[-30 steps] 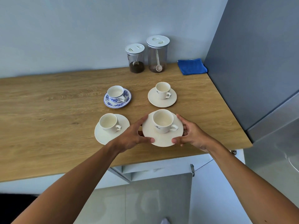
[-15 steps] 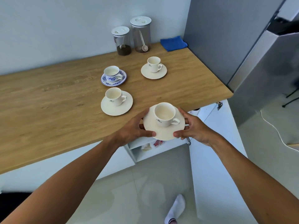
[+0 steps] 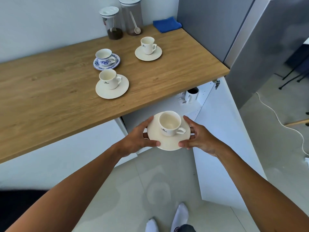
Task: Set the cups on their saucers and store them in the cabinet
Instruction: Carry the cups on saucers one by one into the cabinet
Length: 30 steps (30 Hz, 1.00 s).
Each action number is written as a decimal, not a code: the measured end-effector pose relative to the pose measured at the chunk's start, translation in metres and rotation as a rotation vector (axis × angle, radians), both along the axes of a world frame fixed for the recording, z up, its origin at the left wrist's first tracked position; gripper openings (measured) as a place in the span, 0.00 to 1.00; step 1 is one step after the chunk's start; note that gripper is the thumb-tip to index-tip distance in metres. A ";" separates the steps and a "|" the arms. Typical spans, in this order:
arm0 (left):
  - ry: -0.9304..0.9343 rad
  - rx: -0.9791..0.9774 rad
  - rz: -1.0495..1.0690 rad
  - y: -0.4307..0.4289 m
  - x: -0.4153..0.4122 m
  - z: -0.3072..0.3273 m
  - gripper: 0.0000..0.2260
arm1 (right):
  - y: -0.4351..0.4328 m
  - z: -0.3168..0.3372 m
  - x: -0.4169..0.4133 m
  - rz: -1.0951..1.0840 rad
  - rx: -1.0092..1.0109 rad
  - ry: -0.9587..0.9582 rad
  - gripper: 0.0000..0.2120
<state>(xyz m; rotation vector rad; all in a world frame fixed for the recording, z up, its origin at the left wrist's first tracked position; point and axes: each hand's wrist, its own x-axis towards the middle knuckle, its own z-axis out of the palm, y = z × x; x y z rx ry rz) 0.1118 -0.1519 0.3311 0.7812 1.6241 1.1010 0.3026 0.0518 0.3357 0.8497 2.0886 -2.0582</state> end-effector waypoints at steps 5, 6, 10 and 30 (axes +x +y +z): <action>-0.006 0.000 0.022 0.004 0.000 -0.047 0.46 | 0.003 -0.045 -0.002 0.002 -0.003 0.006 0.52; -0.003 -0.006 0.027 0.006 -0.003 -0.058 0.47 | 0.005 -0.056 -0.005 0.003 -0.008 0.011 0.52; 0.043 -0.031 0.044 0.022 -0.020 -0.107 0.45 | 0.020 -0.108 -0.025 0.000 -0.007 0.020 0.51; 0.176 0.138 0.192 0.162 -0.149 -0.331 0.46 | 0.178 -0.317 -0.177 0.122 0.144 0.186 0.49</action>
